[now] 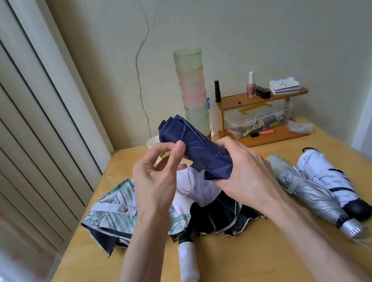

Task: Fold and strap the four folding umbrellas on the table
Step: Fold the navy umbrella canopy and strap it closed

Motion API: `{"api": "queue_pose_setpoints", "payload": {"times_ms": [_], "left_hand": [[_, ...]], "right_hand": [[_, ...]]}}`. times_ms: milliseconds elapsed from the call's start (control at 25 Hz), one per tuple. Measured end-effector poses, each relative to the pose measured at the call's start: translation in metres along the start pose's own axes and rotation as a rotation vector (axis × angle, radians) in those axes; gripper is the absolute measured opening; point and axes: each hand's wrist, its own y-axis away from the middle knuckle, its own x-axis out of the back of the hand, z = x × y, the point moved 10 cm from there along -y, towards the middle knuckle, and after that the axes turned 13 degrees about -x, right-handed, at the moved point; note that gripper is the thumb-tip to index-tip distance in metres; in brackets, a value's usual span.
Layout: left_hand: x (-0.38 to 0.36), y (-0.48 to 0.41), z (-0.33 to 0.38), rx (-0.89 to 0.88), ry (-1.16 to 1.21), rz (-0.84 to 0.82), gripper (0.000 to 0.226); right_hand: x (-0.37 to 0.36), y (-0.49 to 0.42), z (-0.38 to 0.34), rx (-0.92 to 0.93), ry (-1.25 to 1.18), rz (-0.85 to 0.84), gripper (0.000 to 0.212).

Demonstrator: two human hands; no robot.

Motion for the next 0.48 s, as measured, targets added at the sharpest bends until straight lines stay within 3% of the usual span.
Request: {"api": "queue_pose_setpoints", "payload": {"times_ms": [200, 480], "left_hand": [[-0.005, -0.001, 0.009, -0.099, -0.063, -0.031, 0.014], [0.014, -0.008, -0.006, -0.103, -0.092, 0.049, 0.008]], "right_hand": [[-0.009, 0.002, 0.001, 0.039, -0.059, -0.108, 0.057], [-0.026, 0.004, 0.000, 0.026, -0.182, -0.178, 0.068]]}}
